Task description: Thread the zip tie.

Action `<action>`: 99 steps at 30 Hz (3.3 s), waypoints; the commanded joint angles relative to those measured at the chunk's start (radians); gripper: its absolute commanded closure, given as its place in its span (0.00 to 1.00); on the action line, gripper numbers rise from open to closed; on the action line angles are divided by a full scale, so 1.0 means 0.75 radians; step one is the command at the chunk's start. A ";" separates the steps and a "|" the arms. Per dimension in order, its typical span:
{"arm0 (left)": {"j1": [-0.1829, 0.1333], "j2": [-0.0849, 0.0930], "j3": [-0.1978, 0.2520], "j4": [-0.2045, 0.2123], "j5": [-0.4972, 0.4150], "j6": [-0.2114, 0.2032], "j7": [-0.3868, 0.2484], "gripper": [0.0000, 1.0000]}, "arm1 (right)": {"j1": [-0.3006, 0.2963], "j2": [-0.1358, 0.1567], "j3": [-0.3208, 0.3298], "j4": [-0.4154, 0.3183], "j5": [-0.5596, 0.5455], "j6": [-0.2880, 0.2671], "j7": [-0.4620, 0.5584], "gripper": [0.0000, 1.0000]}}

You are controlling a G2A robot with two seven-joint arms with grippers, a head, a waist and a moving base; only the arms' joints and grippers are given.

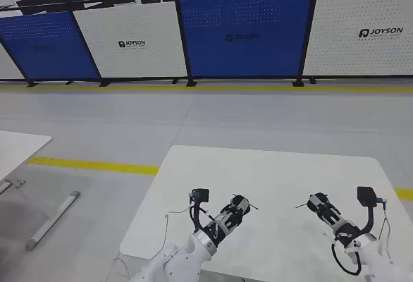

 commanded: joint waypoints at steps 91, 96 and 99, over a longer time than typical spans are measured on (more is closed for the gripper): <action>-0.218 -0.020 -0.013 0.348 -0.366 -0.228 -0.333 1.00 | -0.170 -0.135 -0.344 0.122 -0.119 -0.308 -0.654 1.00; -0.218 -0.020 -0.013 0.348 -0.366 -0.228 -0.333 1.00 | -0.187 -0.143 -0.351 0.134 -0.238 -0.386 -0.708 1.00; -0.218 -0.020 -0.013 0.348 -0.366 -0.228 -0.333 1.00 | -0.187 -0.143 -0.350 0.134 -0.240 -0.386 -0.708 1.00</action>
